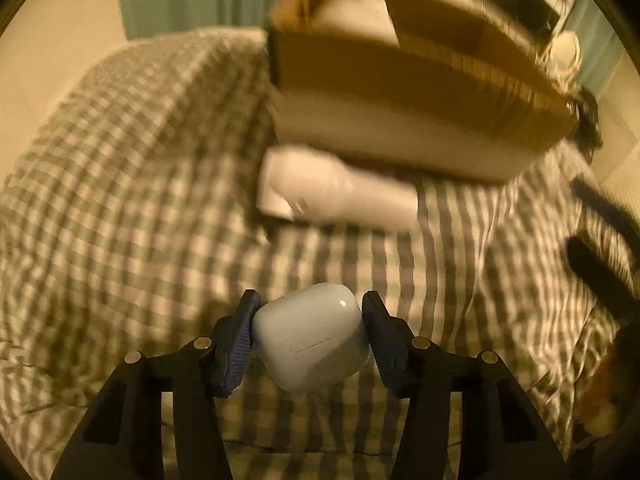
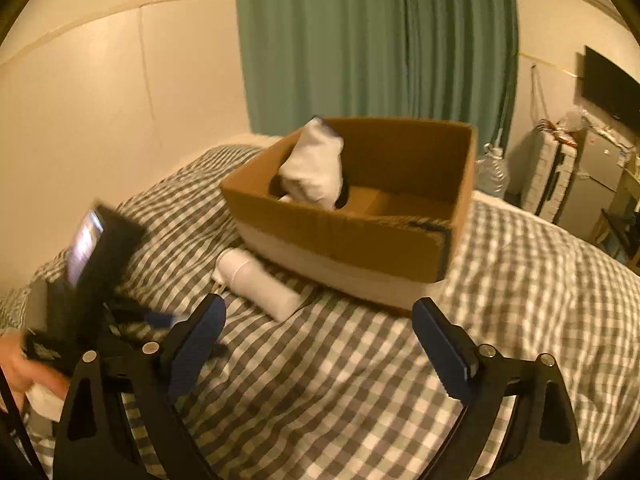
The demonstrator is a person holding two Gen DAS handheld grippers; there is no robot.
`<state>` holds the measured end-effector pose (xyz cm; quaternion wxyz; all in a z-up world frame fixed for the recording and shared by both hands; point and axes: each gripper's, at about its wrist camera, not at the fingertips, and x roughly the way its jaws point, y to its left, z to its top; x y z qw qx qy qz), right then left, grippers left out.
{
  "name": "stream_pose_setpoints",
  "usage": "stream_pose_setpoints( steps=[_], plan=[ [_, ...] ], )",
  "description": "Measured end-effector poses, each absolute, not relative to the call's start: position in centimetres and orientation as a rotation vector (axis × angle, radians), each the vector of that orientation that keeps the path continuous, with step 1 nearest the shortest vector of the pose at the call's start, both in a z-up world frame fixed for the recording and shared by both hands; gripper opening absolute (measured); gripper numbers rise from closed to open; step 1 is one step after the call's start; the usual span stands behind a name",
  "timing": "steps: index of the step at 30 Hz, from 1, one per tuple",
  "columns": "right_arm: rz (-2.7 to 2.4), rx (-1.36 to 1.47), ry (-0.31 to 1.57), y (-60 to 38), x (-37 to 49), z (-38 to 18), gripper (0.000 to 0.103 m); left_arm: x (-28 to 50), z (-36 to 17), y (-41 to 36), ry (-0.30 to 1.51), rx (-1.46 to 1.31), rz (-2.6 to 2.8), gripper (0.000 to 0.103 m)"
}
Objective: Organize objects
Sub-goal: 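Withdraw from the box and grasp the white earbud case with the left gripper, then grasp the white plug adapter with the right gripper while the left holds the case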
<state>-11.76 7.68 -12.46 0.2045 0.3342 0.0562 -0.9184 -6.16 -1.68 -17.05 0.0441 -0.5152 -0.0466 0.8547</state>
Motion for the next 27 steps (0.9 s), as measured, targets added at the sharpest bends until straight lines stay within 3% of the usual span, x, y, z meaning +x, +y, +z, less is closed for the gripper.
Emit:
stream_pose_setpoints(
  steps=[7,12,19,21,23,25,27],
  plan=[
    [-2.442,0.993,0.321,3.5,-14.2,-15.2,0.093,-6.3,-14.5,-5.5,-0.083,-1.443,2.832,0.054],
    [-2.384,1.03,0.429,0.4,-16.3,-17.3,0.086,-5.9,-13.7,-7.0,-0.046,-1.378,2.91,0.054],
    [-2.304,1.086,0.539,-3.1,-19.1,-20.3,0.085,-7.0,-14.7,-8.4,-0.125,-1.405,2.879,0.054],
    [-2.294,1.119,0.594,-4.2,-19.7,-21.2,0.077,-6.9,-14.5,-8.3,-0.143,-1.4,2.89,0.054],
    [-2.304,1.125,0.661,-4.9,-19.7,-22.0,0.062,-6.9,-14.6,-8.5,-0.15,-1.405,2.902,0.054],
    [-2.321,1.124,0.625,-4.6,-19.3,-21.8,0.053,-6.5,-14.7,-8.7,-0.161,-1.415,2.901,0.054],
    [-2.328,1.134,0.598,-4.0,-18.9,-21.4,0.036,-6.1,-14.6,-8.5,-0.15,-1.404,2.912,0.054]
  ],
)
